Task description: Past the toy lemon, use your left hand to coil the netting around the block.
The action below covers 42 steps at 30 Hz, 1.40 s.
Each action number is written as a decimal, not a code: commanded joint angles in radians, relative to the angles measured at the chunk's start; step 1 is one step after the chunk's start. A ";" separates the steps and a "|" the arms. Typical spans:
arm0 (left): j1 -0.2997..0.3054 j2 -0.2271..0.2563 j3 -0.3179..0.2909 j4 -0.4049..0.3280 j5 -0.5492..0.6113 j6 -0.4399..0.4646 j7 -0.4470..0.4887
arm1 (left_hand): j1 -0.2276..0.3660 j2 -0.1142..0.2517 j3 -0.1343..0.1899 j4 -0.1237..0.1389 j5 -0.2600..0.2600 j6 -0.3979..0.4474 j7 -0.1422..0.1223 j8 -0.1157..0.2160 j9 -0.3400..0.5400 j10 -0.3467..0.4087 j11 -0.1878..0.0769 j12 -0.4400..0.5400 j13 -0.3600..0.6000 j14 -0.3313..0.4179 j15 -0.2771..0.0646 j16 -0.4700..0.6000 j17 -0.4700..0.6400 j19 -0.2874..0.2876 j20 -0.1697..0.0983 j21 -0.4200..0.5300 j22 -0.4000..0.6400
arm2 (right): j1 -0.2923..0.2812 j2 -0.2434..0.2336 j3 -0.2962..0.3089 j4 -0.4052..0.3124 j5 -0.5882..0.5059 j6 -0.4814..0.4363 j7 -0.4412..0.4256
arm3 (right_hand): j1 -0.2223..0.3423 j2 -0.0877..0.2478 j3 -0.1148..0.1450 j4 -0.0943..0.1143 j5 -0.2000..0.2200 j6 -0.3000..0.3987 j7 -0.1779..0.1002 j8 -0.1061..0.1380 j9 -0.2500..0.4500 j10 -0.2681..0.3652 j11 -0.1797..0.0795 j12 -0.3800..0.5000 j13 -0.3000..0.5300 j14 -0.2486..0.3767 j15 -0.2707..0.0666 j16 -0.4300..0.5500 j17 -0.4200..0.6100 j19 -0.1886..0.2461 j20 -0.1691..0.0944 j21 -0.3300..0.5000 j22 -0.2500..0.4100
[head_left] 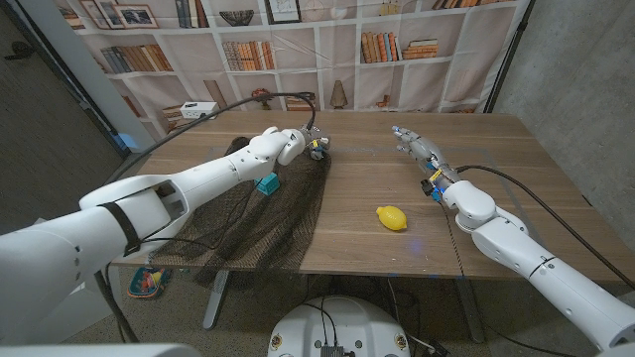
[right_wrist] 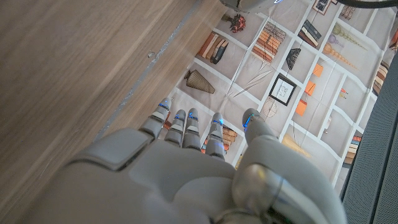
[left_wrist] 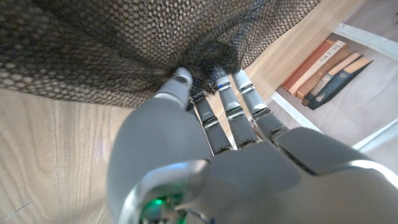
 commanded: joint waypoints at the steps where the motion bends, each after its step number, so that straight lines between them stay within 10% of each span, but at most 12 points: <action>1: 0.081 0.062 -0.005 -0.064 0.075 0.103 0.217 | 0.025 -0.004 -0.026 0.008 0.000 -0.001 0.015 -0.003 0.000 0.050 -0.010 0.063 0.093 0.092 -0.138 0.094 0.109 0.035 -0.005 0.103 0.033 | 0.018 0.005 -0.009 0.014 0.002 -0.006 0.013 | -0.004 -0.001 -0.001 0.006 0.009 0.008 0.001 -0.001 0.005 0.007 -0.005 -0.004 0.001 0.009 0.002 0.004 0.003 0.002 0.008 -0.002 0.002; 29: 0.212 0.132 -0.149 -0.239 0.167 0.485 0.488 | 0.048 -0.019 -0.027 0.003 0.000 0.034 0.063 0.003 -0.003 0.059 -0.006 0.065 0.134 0.149 -0.137 0.112 0.166 0.075 -0.030 0.219 0.051 | 0.065 0.017 -0.029 0.034 -0.009 -0.005 0.036 | -0.004 0.000 0.000 0.006 0.010 0.011 0.001 -0.001 0.005 0.010 -0.005 -0.005 0.002 0.008 0.002 0.003 0.003 0.001 0.007 -0.002 0.002; 42: 0.298 0.321 -0.217 -0.667 0.321 0.460 0.041 | 0.048 -0.025 -0.027 0.005 0.002 0.032 0.057 -0.002 -0.004 0.057 -0.006 0.055 0.132 0.154 -0.138 0.102 0.175 0.055 -0.036 0.242 0.051 | 0.058 0.008 -0.028 0.017 -0.012 -0.005 0.037 | -0.005 -0.001 0.000 0.006 0.010 0.011 0.001 -0.002 0.005 0.009 -0.006 -0.006 0.002 0.009 0.002 0.003 0.003 0.001 0.007 -0.002 0.002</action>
